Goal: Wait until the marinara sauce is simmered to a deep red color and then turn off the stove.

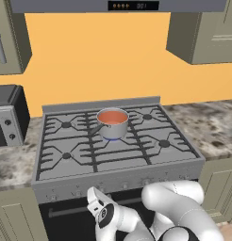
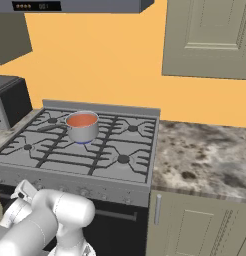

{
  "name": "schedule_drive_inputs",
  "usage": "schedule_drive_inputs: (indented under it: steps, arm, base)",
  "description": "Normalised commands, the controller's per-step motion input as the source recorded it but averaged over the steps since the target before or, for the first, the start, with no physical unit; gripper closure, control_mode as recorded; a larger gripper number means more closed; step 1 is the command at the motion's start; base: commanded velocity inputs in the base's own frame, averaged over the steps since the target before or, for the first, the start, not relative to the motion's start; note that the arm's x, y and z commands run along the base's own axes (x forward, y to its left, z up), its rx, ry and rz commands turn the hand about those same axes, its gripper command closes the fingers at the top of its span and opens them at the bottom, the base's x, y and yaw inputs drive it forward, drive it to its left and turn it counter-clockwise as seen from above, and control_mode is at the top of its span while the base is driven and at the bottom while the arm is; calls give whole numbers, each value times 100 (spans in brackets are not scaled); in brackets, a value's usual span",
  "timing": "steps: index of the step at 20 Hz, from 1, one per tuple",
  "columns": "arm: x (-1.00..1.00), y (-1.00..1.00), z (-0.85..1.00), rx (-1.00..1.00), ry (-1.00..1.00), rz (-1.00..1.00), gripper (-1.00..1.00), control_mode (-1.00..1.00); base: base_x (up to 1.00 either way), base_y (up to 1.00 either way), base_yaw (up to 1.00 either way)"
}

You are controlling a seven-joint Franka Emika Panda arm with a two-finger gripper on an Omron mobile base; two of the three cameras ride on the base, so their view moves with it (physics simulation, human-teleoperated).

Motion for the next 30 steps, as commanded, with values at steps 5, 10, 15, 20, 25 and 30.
schedule_drive_inputs:
  steps: [5, 10, 15, 20, 25, 30]
  arm:
    - [0, 0, 0, 0, 0, 0, -100, -100]
    - [0, 0, 0, 0, 0, 0, -100, -100]
    - [0, 0, 0, 0, 0, 0, -100, -100]
    - [0, 0, 0, 0, 0, 0, -100, -100]
    - [0, 0, 0, 0, 0, 0, -100, -100]
    - [0, 0, 0, 0, 0, 0, -100, -100]
  base:
    - [0, 0, 0]
    - [0, 0, 0]
    - [0, 0, 0]
    - [0, 0, 0]
    - [0, 0, 0]
    - [0, 0, 0]
